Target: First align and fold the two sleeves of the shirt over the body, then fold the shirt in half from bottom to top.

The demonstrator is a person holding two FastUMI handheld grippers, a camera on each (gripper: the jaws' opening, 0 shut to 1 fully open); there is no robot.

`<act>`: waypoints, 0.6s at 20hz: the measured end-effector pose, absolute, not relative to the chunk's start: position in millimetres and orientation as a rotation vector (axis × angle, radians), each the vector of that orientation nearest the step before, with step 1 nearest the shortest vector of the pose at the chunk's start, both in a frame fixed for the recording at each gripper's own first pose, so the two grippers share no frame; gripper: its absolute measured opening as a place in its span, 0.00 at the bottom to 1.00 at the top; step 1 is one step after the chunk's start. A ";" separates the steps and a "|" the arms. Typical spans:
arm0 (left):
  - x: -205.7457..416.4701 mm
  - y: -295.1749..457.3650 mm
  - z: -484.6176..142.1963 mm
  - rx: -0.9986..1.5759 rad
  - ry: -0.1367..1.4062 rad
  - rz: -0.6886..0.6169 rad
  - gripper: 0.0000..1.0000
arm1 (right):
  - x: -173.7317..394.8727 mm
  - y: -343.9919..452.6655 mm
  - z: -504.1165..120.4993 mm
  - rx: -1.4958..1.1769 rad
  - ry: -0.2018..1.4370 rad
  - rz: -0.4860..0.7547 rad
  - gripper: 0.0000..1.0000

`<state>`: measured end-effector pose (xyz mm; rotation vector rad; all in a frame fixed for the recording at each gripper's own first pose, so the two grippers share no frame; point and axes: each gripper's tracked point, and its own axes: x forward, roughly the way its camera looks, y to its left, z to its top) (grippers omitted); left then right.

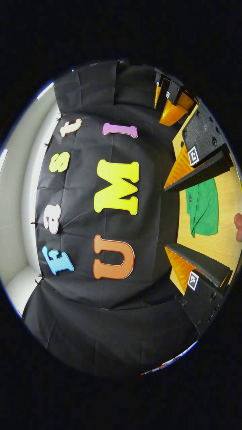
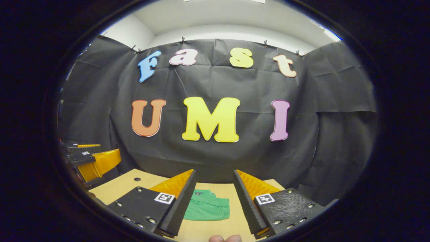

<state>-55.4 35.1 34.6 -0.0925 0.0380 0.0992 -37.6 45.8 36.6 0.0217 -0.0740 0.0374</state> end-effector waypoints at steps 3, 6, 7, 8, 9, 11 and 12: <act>-55.9 27.9 32.4 -0.083 0.047 0.086 1.00 | -37.2 44.8 35.4 0.012 -0.069 0.040 0.72; -55.7 24.5 35.3 -0.075 0.039 0.084 0.98 | -36.9 40.4 37.6 0.010 -0.072 0.028 0.72; -55.3 23.2 35.0 -0.073 0.042 0.084 0.98 | -36.6 39.7 37.8 0.011 -0.068 0.026 0.72; -55.7 24.3 34.8 -0.070 0.041 0.088 1.00 | -37.6 40.7 37.8 0.013 -0.065 0.028 0.72; -55.3 24.1 35.1 -0.071 0.042 0.089 0.98 | -37.3 41.8 37.0 0.014 -0.063 0.030 0.72; -55.3 23.3 34.4 -0.069 0.043 0.088 0.98 | -37.8 42.1 36.0 0.009 -0.060 0.031 0.72; -54.5 22.7 33.8 -0.064 0.045 0.087 0.98 | -36.2 43.1 35.2 0.012 -0.057 0.031 0.72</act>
